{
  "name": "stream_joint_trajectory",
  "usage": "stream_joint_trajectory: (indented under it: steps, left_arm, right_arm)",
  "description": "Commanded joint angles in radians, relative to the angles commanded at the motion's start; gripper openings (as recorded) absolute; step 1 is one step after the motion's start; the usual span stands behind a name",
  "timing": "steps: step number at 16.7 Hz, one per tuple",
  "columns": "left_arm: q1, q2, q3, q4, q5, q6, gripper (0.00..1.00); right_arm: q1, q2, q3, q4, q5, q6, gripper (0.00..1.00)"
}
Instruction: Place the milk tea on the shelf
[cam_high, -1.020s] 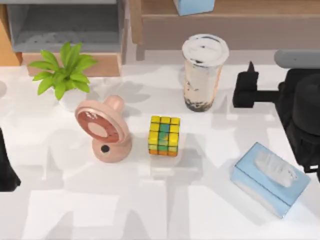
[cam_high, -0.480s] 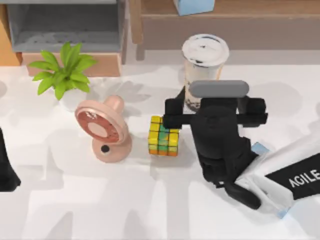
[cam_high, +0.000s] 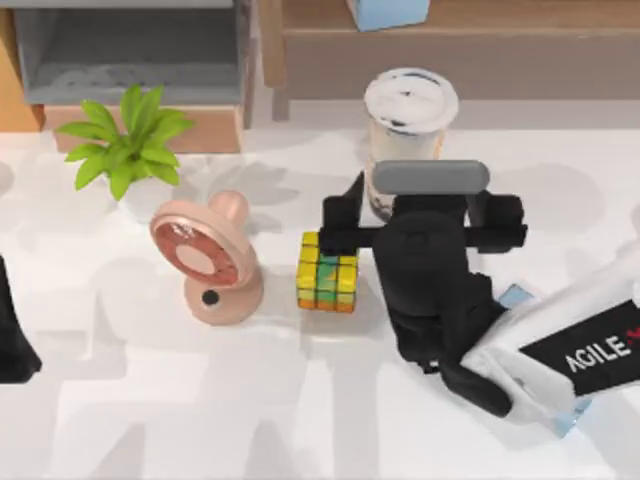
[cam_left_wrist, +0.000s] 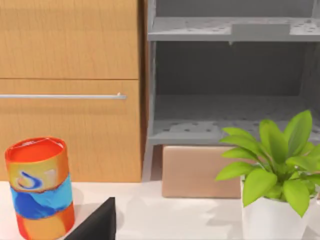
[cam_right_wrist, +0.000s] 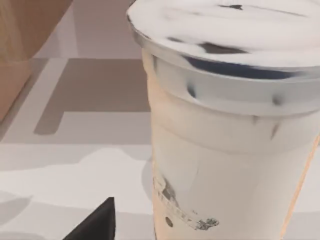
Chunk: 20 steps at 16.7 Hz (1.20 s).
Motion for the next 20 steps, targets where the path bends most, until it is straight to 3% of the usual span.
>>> stream_joint_trajectory:
  steps: [8,13,20]
  left_arm:
    - [0.000,0.000,0.000,0.000,0.000,0.000,1.00]
    - [0.000,0.000,0.000,0.000,0.000,0.000,1.00]
    - [0.000,0.000,0.000,0.000,0.000,0.000,1.00]
  right_arm:
    - [-0.127,0.175,0.222,-0.007,-0.120,-0.051,1.00]
    - [-0.137,0.188,0.238,-0.008,-0.130,-0.055,1.00]
    - [-0.137,0.188,0.238,-0.008,-0.130,-0.055,0.47]
